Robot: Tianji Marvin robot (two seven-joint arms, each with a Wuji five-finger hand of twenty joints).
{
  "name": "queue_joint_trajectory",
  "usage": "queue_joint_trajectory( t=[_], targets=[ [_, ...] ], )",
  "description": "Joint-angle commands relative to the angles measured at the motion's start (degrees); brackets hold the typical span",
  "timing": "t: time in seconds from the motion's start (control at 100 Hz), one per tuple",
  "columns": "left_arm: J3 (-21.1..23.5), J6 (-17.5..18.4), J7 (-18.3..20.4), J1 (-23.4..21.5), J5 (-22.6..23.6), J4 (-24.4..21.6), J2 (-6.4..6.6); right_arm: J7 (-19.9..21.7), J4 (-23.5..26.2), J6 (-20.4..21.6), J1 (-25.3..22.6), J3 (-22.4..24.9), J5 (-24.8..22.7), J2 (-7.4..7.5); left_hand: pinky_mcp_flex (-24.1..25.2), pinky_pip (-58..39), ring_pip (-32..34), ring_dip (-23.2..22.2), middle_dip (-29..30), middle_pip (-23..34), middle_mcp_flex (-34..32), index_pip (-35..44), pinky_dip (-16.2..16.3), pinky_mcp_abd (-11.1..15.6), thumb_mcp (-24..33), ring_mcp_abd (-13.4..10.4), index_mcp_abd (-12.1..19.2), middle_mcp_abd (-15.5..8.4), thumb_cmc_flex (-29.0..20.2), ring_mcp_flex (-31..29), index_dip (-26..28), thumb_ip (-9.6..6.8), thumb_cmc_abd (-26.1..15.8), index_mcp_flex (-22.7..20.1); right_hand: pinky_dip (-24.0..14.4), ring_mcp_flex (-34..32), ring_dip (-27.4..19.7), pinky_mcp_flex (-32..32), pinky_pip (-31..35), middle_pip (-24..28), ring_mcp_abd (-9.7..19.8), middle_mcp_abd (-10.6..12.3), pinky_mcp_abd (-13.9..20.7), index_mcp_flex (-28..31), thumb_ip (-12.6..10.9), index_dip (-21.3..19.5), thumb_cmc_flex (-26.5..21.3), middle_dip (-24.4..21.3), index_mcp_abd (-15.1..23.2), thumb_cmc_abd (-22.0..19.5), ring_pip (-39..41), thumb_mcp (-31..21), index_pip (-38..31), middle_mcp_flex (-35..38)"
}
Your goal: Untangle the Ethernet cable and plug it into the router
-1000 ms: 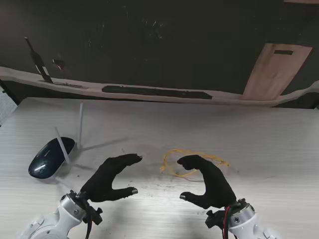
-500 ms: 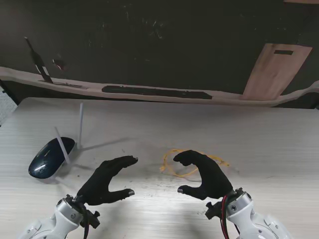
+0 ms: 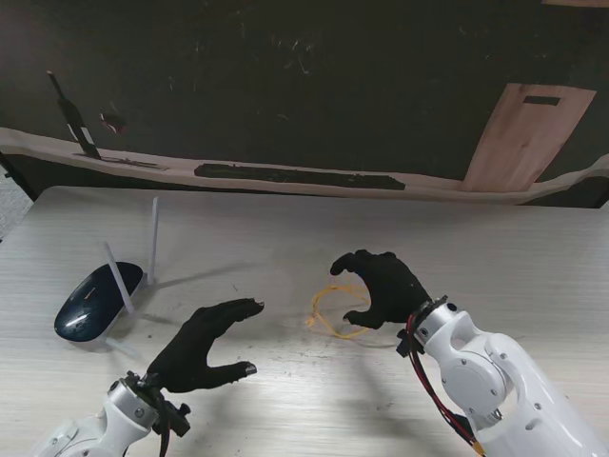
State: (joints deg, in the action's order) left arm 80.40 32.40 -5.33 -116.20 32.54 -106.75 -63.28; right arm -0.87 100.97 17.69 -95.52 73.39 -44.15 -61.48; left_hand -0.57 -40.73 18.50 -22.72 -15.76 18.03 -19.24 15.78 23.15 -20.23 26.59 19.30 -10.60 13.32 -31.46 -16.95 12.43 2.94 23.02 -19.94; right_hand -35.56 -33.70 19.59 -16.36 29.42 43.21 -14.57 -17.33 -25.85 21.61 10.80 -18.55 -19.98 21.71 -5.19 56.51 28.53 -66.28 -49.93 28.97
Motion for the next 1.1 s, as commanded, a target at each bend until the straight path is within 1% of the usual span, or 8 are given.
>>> queue_joint_trajectory(
  t=[0.0,0.15,0.34,0.55,0.83,0.93,1.05,1.09],
  targets=[
    [0.14,-0.05,1.06,0.01,-0.52,0.34,0.01,1.67,-1.70,-0.61,2.18,-1.45,-1.89,0.10,0.64,-0.56,0.55,-0.52,-0.59,0.28,-0.78,-0.16,0.60,1.11,-1.39,-0.03,-0.16,0.47,-0.16,-0.76,-0.33,-1.10,-1.70,0.19,0.88,2.55,-1.31,1.93,-2.34,0.13,2.59,3.02,3.49,-2.27,0.26,-0.56,-0.52,0.04,1.81,2.46,-1.75,-1.72,-1.22,-2.56],
    [-0.06,0.59,1.17,0.75,-1.92,1.29,-0.07,1.80,-5.71,-3.63,7.33,-6.19,-7.26,0.63,0.58,-0.58,0.70,-0.58,-0.62,0.37,-1.36,-0.10,0.61,1.06,-1.48,0.32,-0.16,0.56,-0.34,-1.10,-0.31,-1.16,-1.74,-0.28,3.30,6.03,-2.71,5.19,-5.58,0.36,4.60,3.65,6.51,-3.84,0.22,-0.78,-1.17,-0.01,2.96,2.91,-4.47,-2.48,-2.03,-5.67],
    [-0.44,0.94,1.76,2.02,-3.16,2.33,-0.04,-1.06,-11.62,-6.29,13.80,-12.59,-14.19,1.13,0.38,-0.74,1.08,-0.74,-0.68,0.48,-1.89,-0.14,0.68,1.09,-1.75,0.41,-0.12,0.62,-0.44,-1.64,-0.32,-1.23,-2.00,-0.38,5.09,8.12,-2.47,6.16,-7.06,1.54,5.47,4.36,6.51,-5.52,0.43,-1.09,0.96,0.26,3.52,3.22,-4.05,-3.40,-3.10,-9.84],
    [-0.64,1.42,1.59,2.61,-4.54,3.56,-0.20,-1.29,-16.70,-10.38,19.29,-19.24,-13.71,0.91,0.28,-0.90,1.40,-0.87,-0.74,0.62,-2.33,0.00,0.72,0.98,-1.88,0.70,-0.22,0.66,-0.64,-1.95,-0.26,-1.29,-1.97,-0.71,4.34,7.73,-1.91,5.66,-5.48,2.36,3.51,4.42,3.21,-7.80,0.47,-1.22,1.35,0.20,3.53,3.59,-2.68,-4.05,-3.85,-12.13],
    [-0.43,1.88,1.21,2.43,-4.91,3.92,-0.32,-0.19,-21.91,-15.77,24.97,-26.75,-11.84,0.44,-0.05,-1.44,2.40,-1.34,-0.86,0.90,-3.23,0.19,0.87,0.80,-2.01,1.05,-0.28,0.80,-0.68,-3.10,-0.22,-1.33,-2.15,-1.01,3.98,9.24,-1.84,6.71,-5.32,3.00,4.05,4.27,3.45,-5.09,0.30,-1.34,1.10,0.20,3.70,3.17,-2.63,-4.28,-4.85,-12.68],
    [-0.56,1.93,1.28,2.47,-5.26,4.02,-0.33,-0.04,-23.82,-17.69,26.67,-29.33,-10.71,0.15,-0.05,-1.56,2.61,-1.43,-0.87,0.92,-3.41,0.24,0.87,0.80,-1.98,1.09,-0.29,0.83,-0.75,-3.32,-0.22,-1.35,-2.06,-1.14,4.05,9.48,-1.58,6.82,-5.50,3.53,4.36,4.28,3.80,-1.56,-0.12,-1.51,0.20,0.24,5.02,0.26,-2.04,-3.64,-4.93,-12.73],
    [-0.83,1.69,1.98,2.61,-5.94,4.08,-0.21,-0.51,-25.56,-19.97,27.65,-31.50,-8.73,-0.41,-0.04,-1.62,2.67,-1.48,-0.90,0.96,-3.60,0.23,0.81,0.82,-2.01,1.25,-0.35,0.85,-0.73,-3.24,-0.24,-1.35,-2.25,-1.21,4.42,9.23,-0.89,6.71,-5.88,4.64,4.68,4.44,4.40,11.24,-2.16,-3.52,-3.24,0.48,7.98,-11.26,-0.58,-2.94,-8.00,-10.52],
    [-0.89,1.64,2.22,2.67,-6.12,4.10,-0.16,-0.25,-25.66,-20.42,27.65,-31.70,-8.16,-0.48,-0.05,-1.66,2.80,-1.53,-0.92,1.00,-3.69,0.25,0.81,0.82,-2.08,1.08,-0.17,0.82,-0.67,-3.46,-0.24,-1.35,-2.32,-1.25,5.16,8.29,-0.66,6.33,-6.00,4.42,4.50,4.08,4.60,15.95,6.51,6.78,-9.38,0.82,9.64,-10.41,-0.07,-1.51,-18.24,-6.35]
  ],
)
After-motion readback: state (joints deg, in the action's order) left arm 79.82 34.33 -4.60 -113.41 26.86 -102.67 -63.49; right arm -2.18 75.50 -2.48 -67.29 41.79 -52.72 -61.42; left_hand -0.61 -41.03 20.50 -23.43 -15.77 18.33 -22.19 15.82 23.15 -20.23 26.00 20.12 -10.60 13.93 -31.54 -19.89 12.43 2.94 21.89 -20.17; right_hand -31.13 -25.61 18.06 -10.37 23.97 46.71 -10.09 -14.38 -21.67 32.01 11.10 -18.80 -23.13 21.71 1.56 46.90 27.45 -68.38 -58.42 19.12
